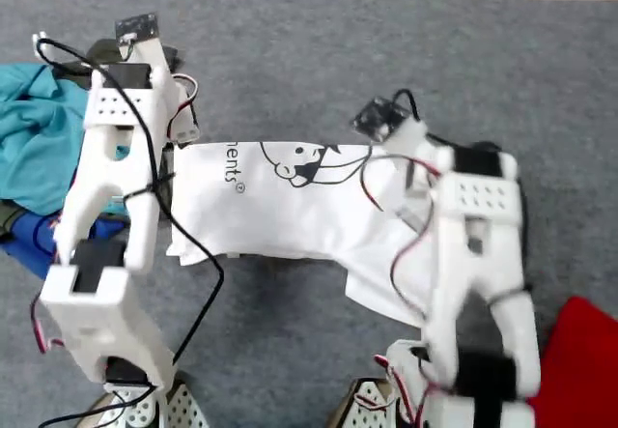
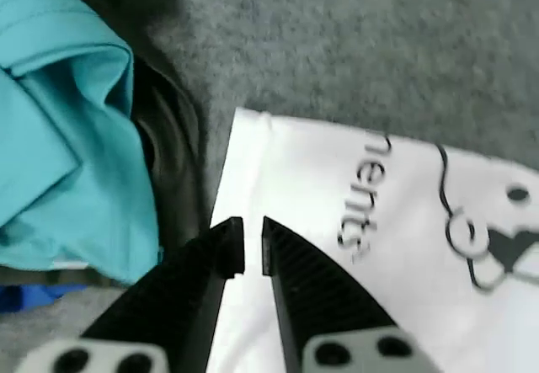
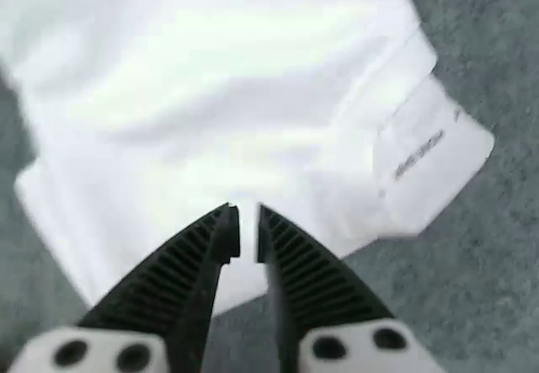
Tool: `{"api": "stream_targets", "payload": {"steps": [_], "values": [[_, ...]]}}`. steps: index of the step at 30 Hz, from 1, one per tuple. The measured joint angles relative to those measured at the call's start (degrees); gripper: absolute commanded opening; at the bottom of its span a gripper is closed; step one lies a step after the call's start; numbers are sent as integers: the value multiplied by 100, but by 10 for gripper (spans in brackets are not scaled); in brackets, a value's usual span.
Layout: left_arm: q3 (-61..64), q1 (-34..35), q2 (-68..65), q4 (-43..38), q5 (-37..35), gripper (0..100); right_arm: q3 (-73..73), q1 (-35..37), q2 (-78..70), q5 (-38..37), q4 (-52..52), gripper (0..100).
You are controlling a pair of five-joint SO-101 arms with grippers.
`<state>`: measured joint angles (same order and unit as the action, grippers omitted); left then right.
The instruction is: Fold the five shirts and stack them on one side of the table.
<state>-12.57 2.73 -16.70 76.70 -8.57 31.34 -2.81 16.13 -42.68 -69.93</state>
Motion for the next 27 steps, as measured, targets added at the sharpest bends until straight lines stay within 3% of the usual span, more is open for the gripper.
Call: {"api": "stream_targets", "payload": {"steps": [5, 12, 17, 27], "values": [[-316, 9, -738, -668, -167, 19, -897, -9, -1864, 633, 976, 5], [-404, -18, -1688, -1204, -167, 19, -2418, -475, -3947, 888, 1099, 5], [-668, -79, -2145, -1231, -185, 19, -3191, -809, -4580, 888, 1002, 5], [-862, -79, -2207, -1134, -9, 19, -3578, -826, -4677, 721, 378, 5]]}}
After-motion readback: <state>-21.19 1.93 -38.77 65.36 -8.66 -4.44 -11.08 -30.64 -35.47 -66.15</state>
